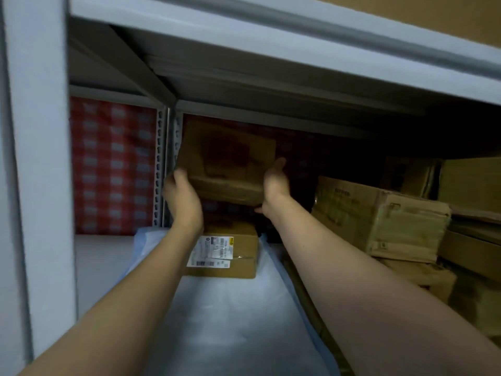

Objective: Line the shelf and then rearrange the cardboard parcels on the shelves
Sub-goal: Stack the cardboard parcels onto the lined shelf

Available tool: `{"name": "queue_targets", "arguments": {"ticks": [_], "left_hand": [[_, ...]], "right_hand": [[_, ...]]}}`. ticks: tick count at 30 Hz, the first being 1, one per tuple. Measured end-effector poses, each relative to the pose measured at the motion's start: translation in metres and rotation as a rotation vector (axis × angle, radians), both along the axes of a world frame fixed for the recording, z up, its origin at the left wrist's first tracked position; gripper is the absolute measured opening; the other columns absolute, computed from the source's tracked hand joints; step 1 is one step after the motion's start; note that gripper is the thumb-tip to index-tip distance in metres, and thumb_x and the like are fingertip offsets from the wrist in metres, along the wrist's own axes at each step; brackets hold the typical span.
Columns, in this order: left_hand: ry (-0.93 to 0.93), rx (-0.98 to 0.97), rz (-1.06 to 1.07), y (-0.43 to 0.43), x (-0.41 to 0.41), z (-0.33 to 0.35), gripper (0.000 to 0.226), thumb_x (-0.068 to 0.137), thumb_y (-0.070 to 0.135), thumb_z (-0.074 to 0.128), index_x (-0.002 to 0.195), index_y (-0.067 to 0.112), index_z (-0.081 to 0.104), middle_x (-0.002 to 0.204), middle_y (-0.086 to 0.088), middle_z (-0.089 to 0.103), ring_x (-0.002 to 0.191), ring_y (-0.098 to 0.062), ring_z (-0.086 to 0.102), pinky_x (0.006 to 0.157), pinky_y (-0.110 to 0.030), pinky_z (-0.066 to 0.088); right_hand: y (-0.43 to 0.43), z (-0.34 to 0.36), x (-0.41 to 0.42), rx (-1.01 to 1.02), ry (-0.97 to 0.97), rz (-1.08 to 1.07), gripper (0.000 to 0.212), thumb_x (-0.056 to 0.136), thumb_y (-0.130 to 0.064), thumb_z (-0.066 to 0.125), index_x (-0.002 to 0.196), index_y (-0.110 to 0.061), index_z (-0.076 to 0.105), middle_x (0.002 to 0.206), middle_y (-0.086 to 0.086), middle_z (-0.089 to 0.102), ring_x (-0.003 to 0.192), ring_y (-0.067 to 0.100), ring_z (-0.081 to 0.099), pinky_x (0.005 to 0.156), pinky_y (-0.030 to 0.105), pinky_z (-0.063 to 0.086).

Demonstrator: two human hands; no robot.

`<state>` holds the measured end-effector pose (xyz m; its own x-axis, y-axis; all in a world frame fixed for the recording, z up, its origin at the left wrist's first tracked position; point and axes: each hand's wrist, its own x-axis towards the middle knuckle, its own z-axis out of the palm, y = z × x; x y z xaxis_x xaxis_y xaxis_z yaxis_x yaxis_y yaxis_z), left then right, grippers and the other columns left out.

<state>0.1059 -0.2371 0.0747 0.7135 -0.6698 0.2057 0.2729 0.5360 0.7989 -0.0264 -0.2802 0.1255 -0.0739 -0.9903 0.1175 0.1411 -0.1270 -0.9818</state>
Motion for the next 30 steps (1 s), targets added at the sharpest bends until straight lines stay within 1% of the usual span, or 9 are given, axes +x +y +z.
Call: {"name": "queue_targets", "arguments": {"ticks": [2,7,11,16,18,20,22,26,30], "left_hand": [[-0.058,-0.042,0.112,0.026,-0.006,0.006,0.044,0.066,0.061,0.045,0.085,0.024,0.062,0.089,0.002,0.061,0.088,-0.018,0.058,0.086,-0.040,0.048],[-0.208,0.009,0.336,0.068,-0.006,-0.012,0.067,0.073,0.059,0.043,0.117,0.013,0.063,0.119,-0.006,0.064,0.118,-0.027,0.054,0.102,-0.049,0.043],[-0.217,0.094,0.307,0.100,-0.016,-0.035,0.058,0.074,0.052,0.046,0.122,0.021,0.058,0.124,-0.003,0.060,0.116,-0.023,0.054,0.101,-0.047,0.044],[-0.245,0.390,0.275,0.132,-0.031,-0.057,0.039,0.089,0.041,0.049,0.122,0.022,0.053,0.131,-0.011,0.050,0.124,-0.032,0.043,0.106,-0.050,0.033],[-0.275,0.489,0.238,0.139,-0.036,-0.065,0.041,0.088,0.043,0.045,0.125,0.024,0.051,0.134,-0.011,0.048,0.126,-0.032,0.042,0.106,-0.051,0.033],[-0.299,0.584,0.174,0.139,-0.034,-0.073,0.048,0.088,0.047,0.040,0.130,0.025,0.048,0.137,-0.014,0.046,0.126,-0.035,0.041,0.107,-0.052,0.034],[-0.279,0.638,0.088,0.134,-0.029,-0.082,0.059,0.086,0.053,0.036,0.136,0.023,0.044,0.138,-0.015,0.046,0.124,-0.038,0.044,0.107,-0.052,0.035],[-0.236,0.617,0.004,0.128,-0.022,-0.091,0.072,0.074,0.058,0.034,0.135,0.022,0.047,0.129,-0.011,0.058,0.115,-0.038,0.053,0.103,-0.053,0.042],[-0.310,0.618,0.028,0.127,-0.018,-0.089,0.049,0.092,0.043,0.035,0.133,0.020,0.049,0.122,-0.012,0.062,0.110,-0.038,0.056,0.101,-0.050,0.044]], "right_hand": [[0.015,-0.003,0.004,0.065,-0.055,0.012,0.062,0.097,-0.061,0.022,0.126,-0.015,0.053,0.138,0.012,0.051,0.124,0.035,0.050,0.105,0.055,0.040],[0.055,-0.018,0.004,0.135,-0.083,0.079,0.083,0.083,-0.079,0.022,0.143,-0.025,0.040,0.138,0.007,0.051,0.124,0.037,0.049,0.100,0.065,0.039],[0.023,-0.058,-0.003,0.141,0.117,0.020,0.125,0.036,-0.097,0.015,0.136,-0.028,0.048,0.131,0.005,0.060,0.114,0.034,0.058,0.094,0.063,0.044],[0.070,-0.074,-0.019,0.339,0.211,-0.001,0.094,0.072,-0.086,0.014,0.135,-0.024,0.048,0.132,0.008,0.059,0.115,0.038,0.057,0.083,0.066,0.048],[0.099,-0.073,-0.025,0.401,0.241,-0.015,0.083,0.085,-0.077,0.014,0.135,-0.019,0.047,0.131,0.012,0.058,0.112,0.038,0.057,0.087,0.063,0.049],[0.112,-0.075,-0.033,0.431,0.274,-0.032,0.073,0.093,-0.069,0.015,0.126,-0.012,0.048,0.112,0.015,0.061,0.099,0.036,0.060,0.090,0.060,0.049],[0.118,-0.080,-0.037,0.469,0.314,-0.022,0.068,0.096,-0.066,0.017,0.129,-0.013,0.045,0.104,0.014,0.058,0.099,0.036,0.057,0.095,0.061,0.045],[0.122,-0.089,-0.033,0.481,0.358,0.009,0.068,0.094,-0.066,0.031,0.146,-0.021,0.033,0.142,0.011,0.046,0.125,0.037,0.048,0.091,0.060,0.049],[0.119,-0.097,-0.030,0.444,0.361,0.000,0.071,0.090,-0.064,0.045,0.146,-0.021,0.033,0.145,0.009,0.043,0.125,0.037,0.048,0.081,0.057,0.054]]}}
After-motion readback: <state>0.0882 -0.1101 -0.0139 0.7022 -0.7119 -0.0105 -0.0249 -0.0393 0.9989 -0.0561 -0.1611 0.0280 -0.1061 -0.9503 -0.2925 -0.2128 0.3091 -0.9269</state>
